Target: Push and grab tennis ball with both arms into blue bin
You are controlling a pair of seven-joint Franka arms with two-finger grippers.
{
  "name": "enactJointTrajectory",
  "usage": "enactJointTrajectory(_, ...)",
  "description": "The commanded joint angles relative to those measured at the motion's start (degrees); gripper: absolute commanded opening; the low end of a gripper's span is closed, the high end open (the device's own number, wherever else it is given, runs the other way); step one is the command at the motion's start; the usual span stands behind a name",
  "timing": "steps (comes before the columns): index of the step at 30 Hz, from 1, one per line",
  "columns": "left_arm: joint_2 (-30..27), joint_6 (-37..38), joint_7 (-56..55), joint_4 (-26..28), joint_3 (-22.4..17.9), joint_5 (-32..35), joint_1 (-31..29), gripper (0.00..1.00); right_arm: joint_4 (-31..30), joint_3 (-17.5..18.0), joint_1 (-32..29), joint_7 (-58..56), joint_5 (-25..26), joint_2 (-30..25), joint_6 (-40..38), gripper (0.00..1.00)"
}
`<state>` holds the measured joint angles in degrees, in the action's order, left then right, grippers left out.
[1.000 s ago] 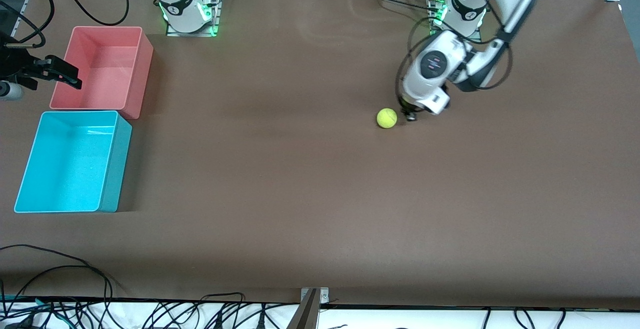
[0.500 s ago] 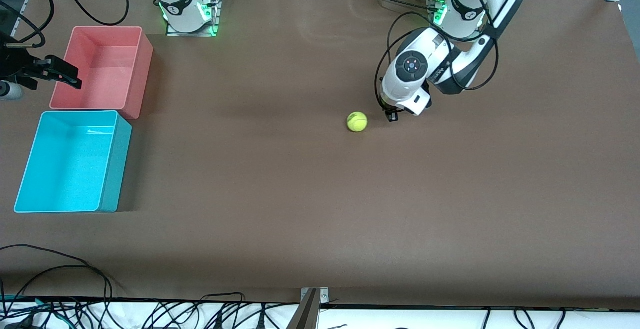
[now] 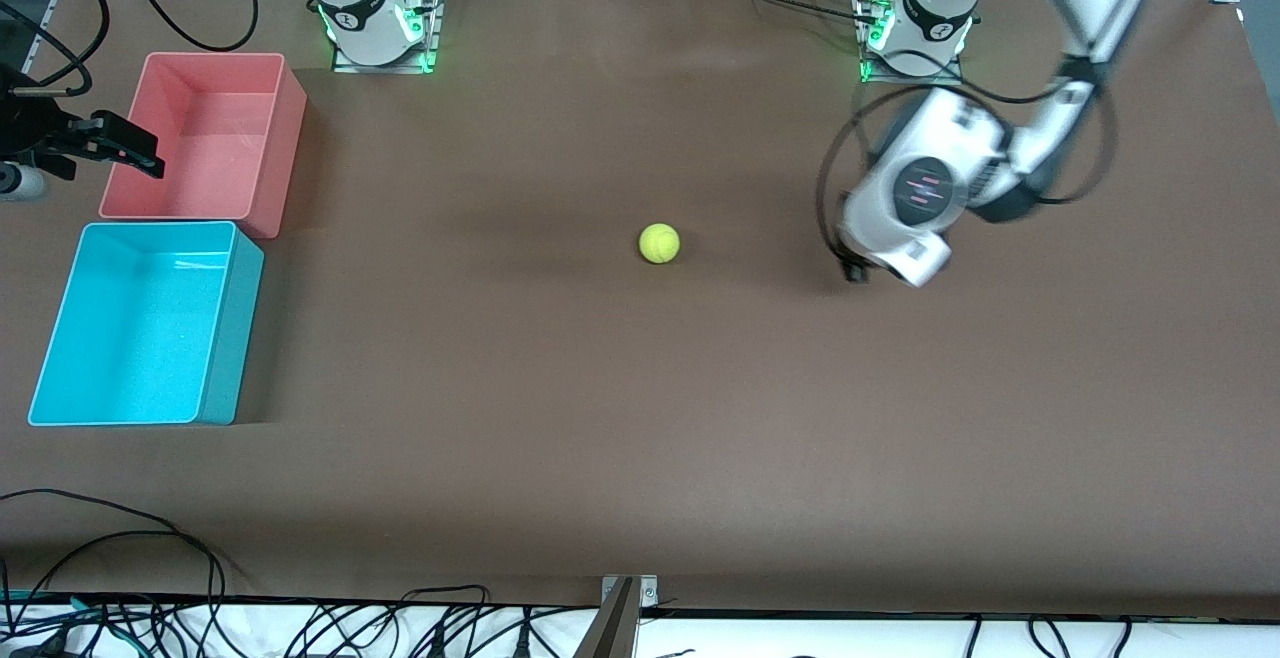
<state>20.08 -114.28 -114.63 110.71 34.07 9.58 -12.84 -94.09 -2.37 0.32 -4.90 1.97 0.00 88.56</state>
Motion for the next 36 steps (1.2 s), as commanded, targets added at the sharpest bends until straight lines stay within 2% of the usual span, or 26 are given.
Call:
enactJointTrajectory(1,0.3,4.6,14.0,-8.0,0.2,3.4,-4.2,0.0,0.5,0.6,0.7,-0.2,-2.1,1.7,-3.0,1.0)
enactJointTrajectory(7,0.2,8.7,33.0,-15.2,0.0,4.5,-7.7,0.0,-0.4,1.2,4.0,-0.1,-4.5,3.4,-5.3,1.0)
enactJointTrajectory(14,0.1,13.8,58.0,-23.2,0.3,4.4,-12.6,0.0,-0.2,1.2,9.9,0.9,-7.4,9.0,-4.1,1.0)
enactJointTrajectory(18,0.2,17.9,71.8,-27.4,0.2,3.7,-14.0,0.0,-0.3,1.2,12.5,6.5,-10.2,11.9,-1.6,1.0)
enactJointTrajectory(24,0.1,24.5,90.5,-32.1,0.6,2.6,-17.0,0.0,-0.3,1.2,19.5,16.6,-10.4,15.5,3.6,1.0)
enactJointTrajectory(28,0.1,29.6,99.1,-36.1,0.6,0.6,-18.4,0.0,-0.3,1.2,24.0,21.9,-10.4,18.4,8.1,1.0)
enactJointTrajectory(32,0.1,33.5,103.2,-37.8,0.7,0.8,-18.4,0.0,-0.3,1.2,28.0,26.7,-10.4,21.3,12.9,1.0)
enactJointTrajectory(35,0.0,34.6,103.7,-38.1,0.6,1.2,-18.4,0.25,-0.2,1.2,30.3,29.8,-10.4,23.2,17.2,1.0)
enactJointTrajectory(36,0.0,34.7,103.6,-38.2,0.6,1.0,-18.5,0.38,-0.2,1.2,31.0,30.8,-10.4,23.8,18.7,1.0)
